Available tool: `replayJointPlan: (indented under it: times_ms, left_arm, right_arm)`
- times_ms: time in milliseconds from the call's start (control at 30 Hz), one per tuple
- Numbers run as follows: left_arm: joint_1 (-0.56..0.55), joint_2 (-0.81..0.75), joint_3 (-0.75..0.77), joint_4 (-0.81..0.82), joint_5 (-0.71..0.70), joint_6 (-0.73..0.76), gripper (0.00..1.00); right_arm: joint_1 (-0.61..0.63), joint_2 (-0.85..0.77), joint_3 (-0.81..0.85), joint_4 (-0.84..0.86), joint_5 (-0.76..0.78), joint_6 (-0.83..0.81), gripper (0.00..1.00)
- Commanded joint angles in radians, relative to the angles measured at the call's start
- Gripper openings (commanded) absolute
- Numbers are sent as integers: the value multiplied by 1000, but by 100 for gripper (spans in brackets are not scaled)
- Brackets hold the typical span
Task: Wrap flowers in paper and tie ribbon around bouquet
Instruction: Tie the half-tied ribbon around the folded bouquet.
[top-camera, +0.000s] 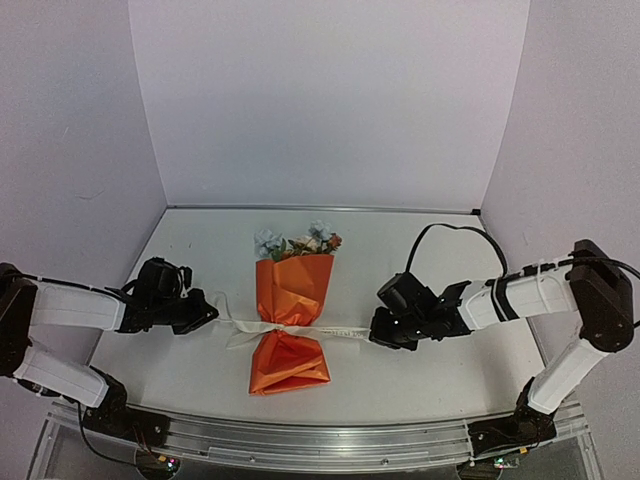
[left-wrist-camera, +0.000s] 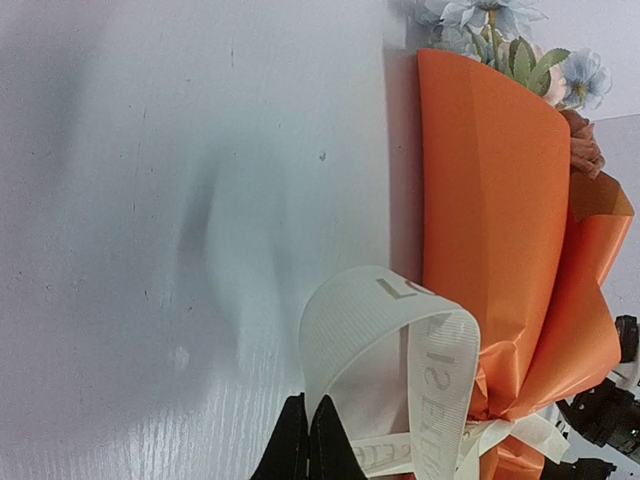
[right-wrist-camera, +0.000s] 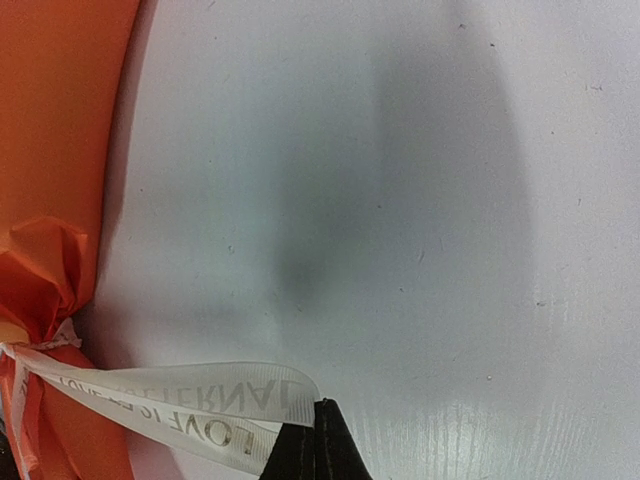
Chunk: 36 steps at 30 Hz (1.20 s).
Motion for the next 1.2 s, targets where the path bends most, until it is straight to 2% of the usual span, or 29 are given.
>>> replayJointPlan:
  times_ms: [0,300,533,600,633,700,767,900,1067,1100,1167]
  left_arm:
    - [88,-13,-10,-65,-135,21,0]
    - [99,-21,-16,-46,-99,26,0]
    - [99,-33,20,-8,70,70,1]
    - [97,-43,48,-43,100,87,23]
    - [97,-57,59,-63,107,94,33]
    - [96,-96,75,-91,98,100,42]
    - [96,-141,90,-157,77,101,50]
    - [96,-209,122,-216,52,105,56]
    - [96,-221,183,-224,86,94,66]
    - [96,-218,200,-226,89,94,68]
    - [96,-214,236,-227,90,102,72]
  right_arm:
    - [-62,-33,-84,-215,139,28,0]
    - [-76,-49,-103,-184,118,24,0]
    - [-42,-65,-32,-143,63,-72,0]
    - [-28,-74,3,-140,51,-100,8]
    - [-18,-80,22,-140,45,-114,18]
    - [-11,-91,49,-140,35,-130,33]
    - [-9,-103,65,-146,31,-138,44]
    - [-9,-130,89,-163,24,-155,55]
    - [-9,-184,105,-175,44,-173,68]
    - [-9,-194,114,-178,52,-181,73]
    - [-12,-204,135,-186,62,-204,96]
